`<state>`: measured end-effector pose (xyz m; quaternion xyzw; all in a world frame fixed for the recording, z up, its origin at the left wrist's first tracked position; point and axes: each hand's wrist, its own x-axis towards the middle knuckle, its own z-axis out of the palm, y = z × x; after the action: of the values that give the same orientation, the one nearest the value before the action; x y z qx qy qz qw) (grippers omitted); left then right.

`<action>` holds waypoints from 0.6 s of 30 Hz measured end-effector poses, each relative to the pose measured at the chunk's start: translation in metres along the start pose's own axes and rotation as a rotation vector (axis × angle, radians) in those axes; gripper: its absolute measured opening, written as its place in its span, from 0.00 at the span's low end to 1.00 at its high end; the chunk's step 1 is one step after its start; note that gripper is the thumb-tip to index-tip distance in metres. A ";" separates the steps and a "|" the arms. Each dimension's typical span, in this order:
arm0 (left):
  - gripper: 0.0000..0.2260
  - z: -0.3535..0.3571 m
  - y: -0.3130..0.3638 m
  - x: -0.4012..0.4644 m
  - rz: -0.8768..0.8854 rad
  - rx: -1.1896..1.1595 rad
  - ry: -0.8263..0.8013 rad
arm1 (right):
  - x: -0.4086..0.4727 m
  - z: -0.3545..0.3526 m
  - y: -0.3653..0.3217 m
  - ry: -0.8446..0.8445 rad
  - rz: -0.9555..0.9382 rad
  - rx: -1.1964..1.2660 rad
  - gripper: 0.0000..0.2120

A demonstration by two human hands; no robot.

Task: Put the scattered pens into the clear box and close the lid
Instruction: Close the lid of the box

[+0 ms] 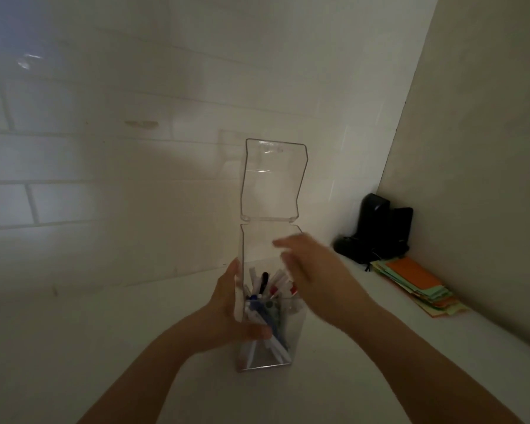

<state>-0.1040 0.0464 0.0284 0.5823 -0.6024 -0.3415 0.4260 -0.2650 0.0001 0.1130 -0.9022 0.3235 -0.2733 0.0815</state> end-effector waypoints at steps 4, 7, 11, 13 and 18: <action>0.52 -0.024 0.036 0.004 0.072 -0.039 0.209 | 0.027 -0.021 0.013 0.335 0.204 0.334 0.15; 0.42 -0.028 0.073 0.016 0.200 -0.070 0.273 | 0.049 -0.025 0.019 0.170 0.355 0.795 0.22; 0.44 -0.028 0.095 0.037 0.291 -0.124 0.378 | 0.055 -0.021 0.019 0.123 0.330 1.026 0.24; 0.35 -0.028 0.087 0.035 0.320 -0.088 0.446 | 0.046 -0.021 0.019 0.164 0.320 1.046 0.23; 0.28 -0.006 0.066 -0.009 0.487 0.051 0.585 | -0.008 -0.018 0.007 0.297 0.244 0.863 0.17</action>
<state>-0.1257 0.0617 0.0899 0.5054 -0.5843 -0.0348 0.6340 -0.2842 -0.0001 0.1223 -0.6926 0.2924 -0.4970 0.4333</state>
